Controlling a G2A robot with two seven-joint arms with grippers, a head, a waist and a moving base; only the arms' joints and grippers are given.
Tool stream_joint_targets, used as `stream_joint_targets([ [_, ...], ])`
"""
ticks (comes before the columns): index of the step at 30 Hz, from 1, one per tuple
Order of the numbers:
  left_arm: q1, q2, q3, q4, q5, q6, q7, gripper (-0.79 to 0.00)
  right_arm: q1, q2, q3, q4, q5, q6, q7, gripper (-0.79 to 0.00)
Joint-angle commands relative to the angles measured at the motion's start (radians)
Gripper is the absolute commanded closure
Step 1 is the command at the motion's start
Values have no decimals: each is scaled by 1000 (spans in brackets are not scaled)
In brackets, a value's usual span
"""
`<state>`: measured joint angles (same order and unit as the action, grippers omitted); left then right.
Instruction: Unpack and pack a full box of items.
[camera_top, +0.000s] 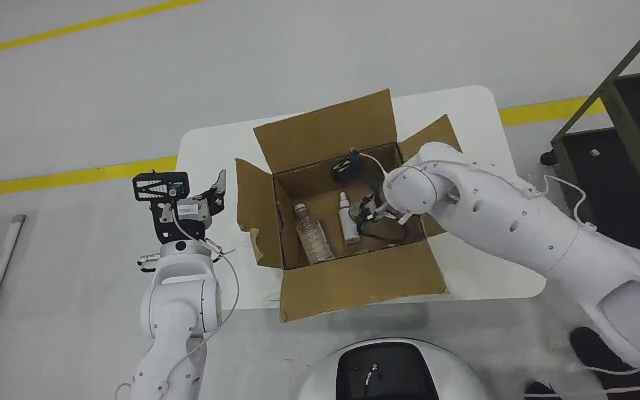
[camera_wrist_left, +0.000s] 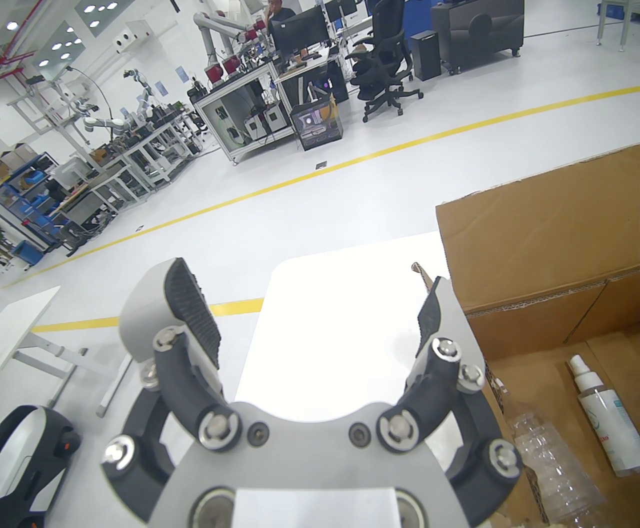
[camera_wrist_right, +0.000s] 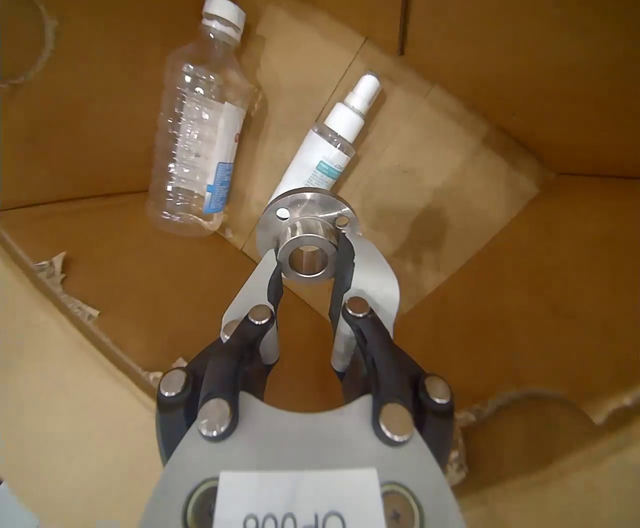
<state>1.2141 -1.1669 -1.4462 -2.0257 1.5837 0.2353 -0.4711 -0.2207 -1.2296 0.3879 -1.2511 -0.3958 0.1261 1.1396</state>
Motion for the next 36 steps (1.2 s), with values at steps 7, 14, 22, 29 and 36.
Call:
stream_joint_targets([
  [7, 0, 0, 0, 0, 0, 0, 0, -785, 19, -70, -62, 93, -62, -23, -3, 0],
  [14, 0, 0, 0, 0, 0, 0, 0, -785, 4, -98, -55, 162, -58, -36, -6, 0],
  [22, 0, 0, 0, 0, 0, 0, 0, -785, -3, -119, -45, 201, -83, -55, 1, 0],
  [29, 0, 0, 0, 0, 0, 0, 0, -785, -7, -135, -34, 226, -110, -62, 11, -191],
  [36, 0, 0, 0, 0, 0, 0, 0, -785, -12, -146, -15, 242, -120, -77, 15, -296],
])
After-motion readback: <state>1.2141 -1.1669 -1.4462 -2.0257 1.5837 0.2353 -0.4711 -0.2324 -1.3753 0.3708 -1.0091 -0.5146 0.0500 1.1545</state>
